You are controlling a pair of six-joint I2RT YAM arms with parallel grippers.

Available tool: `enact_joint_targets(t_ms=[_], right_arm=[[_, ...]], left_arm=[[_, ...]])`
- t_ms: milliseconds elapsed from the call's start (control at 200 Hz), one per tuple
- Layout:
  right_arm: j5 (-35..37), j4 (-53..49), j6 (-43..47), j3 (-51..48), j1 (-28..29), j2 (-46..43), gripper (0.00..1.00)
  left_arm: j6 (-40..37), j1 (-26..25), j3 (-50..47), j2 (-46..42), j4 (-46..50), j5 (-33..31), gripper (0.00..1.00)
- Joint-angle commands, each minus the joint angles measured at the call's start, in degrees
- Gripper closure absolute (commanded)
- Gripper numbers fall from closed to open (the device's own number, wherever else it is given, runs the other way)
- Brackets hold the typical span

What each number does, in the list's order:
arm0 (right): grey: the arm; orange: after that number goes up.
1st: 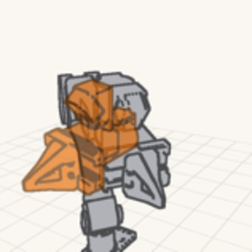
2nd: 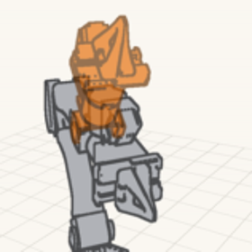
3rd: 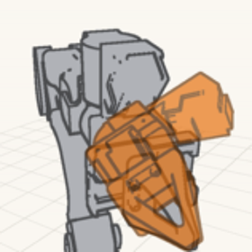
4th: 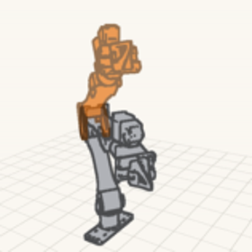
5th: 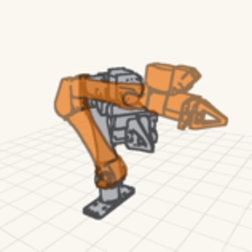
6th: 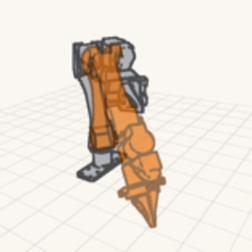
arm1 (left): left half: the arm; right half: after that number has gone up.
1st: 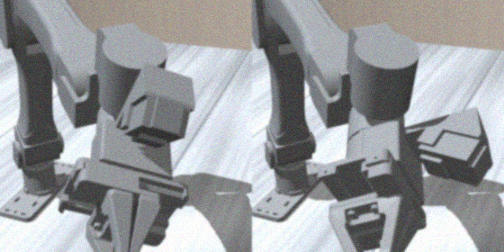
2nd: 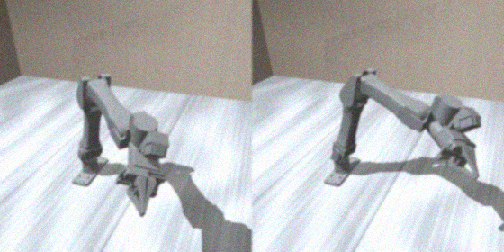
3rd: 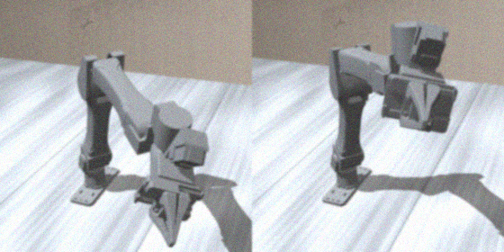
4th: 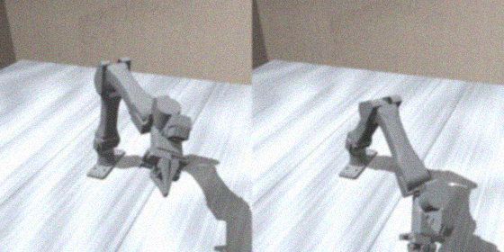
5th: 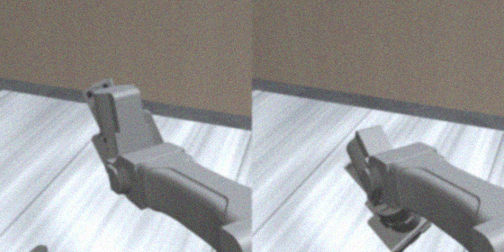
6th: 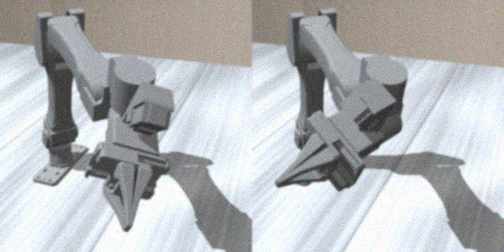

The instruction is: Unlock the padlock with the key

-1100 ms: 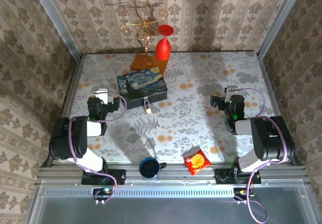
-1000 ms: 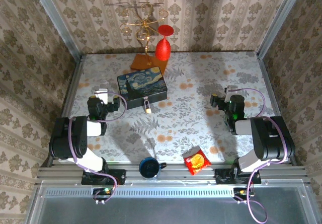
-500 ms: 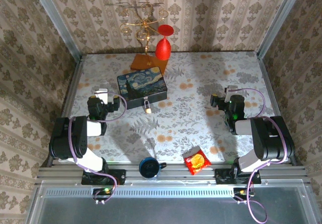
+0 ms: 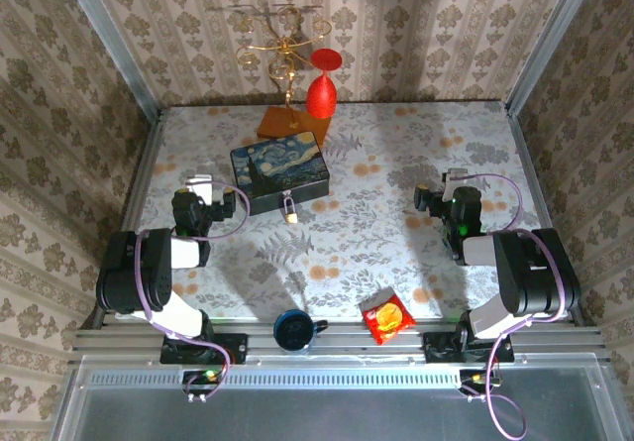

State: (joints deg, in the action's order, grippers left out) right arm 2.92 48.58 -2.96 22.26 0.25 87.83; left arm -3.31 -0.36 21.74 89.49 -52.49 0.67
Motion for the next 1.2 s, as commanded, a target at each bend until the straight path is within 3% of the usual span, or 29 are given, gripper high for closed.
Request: enact_joint_targets(t_ms=[0, 275, 415, 605, 800, 1010, 1196], right_arm=[[-0.3, 0.0, 0.7, 1.1, -0.1, -0.4, 0.0], [3.5, -5.7, -0.7, 1.6, 0.0, -6.0, 0.0], [4.9, -15.1, -1.7, 3.6, 0.0, -11.7, 0.0], [8.4, -32.3, -3.9, 7.3, 1.0, -20.2, 0.0], [14.3, -56.3, -7.5, 15.5, 6.5, -26.0, 0.01], [15.0, -75.0, -12.3, 24.3, 13.4, -22.0, 0.21], [7.6, -82.9, -12.6, 32.1, 14.8, -13.6, 0.27]], left_arm=[[-0.1, -0.2, 0.2, -3.4, 0.8, -2.2, 0.0], [3.9, -0.4, 1.6, -17.4, 16.2, -6.5, 0.0], [8.5, -1.8, 1.1, -23.5, 20.1, -6.4, 0.0], [12.8, -9.3, 0.8, -29.6, 27.0, -12.5, 0.0], [19.8, -18.2, -1.2, -35.0, 32.0, -17.4, 0.0], [28.3, -24.1, -3.9, -37.0, 29.9, -19.3, 0.0], [28.8, -24.9, -2.8, -35.2, 26.9, -19.2, 0.0]])
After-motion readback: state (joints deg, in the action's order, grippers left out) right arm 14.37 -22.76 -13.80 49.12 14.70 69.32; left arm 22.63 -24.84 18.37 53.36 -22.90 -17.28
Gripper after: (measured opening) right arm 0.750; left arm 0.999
